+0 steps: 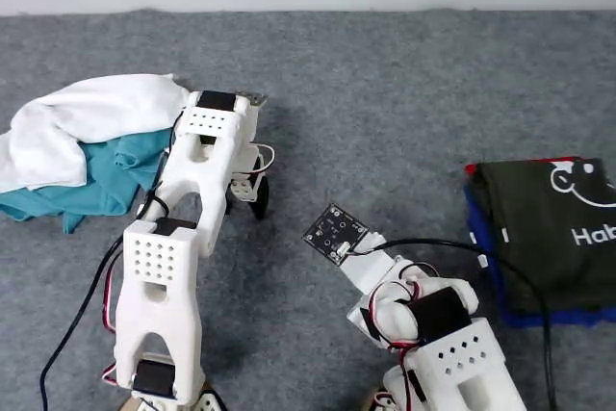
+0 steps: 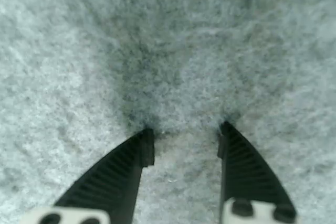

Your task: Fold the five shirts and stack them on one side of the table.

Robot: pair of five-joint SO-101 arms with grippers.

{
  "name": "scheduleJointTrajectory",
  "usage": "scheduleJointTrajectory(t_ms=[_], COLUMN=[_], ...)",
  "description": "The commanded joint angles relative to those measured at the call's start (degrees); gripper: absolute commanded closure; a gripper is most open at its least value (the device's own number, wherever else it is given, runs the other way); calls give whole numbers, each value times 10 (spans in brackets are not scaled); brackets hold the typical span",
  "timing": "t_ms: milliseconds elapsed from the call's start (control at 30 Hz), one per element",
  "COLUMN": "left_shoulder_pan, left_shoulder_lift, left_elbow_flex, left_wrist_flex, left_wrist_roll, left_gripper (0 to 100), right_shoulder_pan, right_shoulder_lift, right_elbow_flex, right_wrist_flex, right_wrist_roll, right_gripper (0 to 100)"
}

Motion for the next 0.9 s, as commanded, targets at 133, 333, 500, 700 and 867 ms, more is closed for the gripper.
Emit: scheduleJointTrajectory(t_ms=[133,333,500,700,867], left_shoulder_pan=[-1,-1,-1,-1,-1], left_shoulder_lift=[6,6,6,6,6], left_elbow_flex=[44,44,44,44,44], left_wrist_flex=[14,14,14,14,14], left_wrist_roll=[-2,-2,-2,-2,-2], left_gripper=[805,805,805,805,805], right_shoulder_pan=[-5,-5,-5,-5,-5], right_shoulder_lift=[-1,-1,-1,-1,-1], right_elbow_flex=[7,8,8,8,8], right_wrist_flex=[-20,-21,-21,-21,-21], right_wrist_roll=[4,3,3,3,3], right_gripper=[901,901,901,901,901])
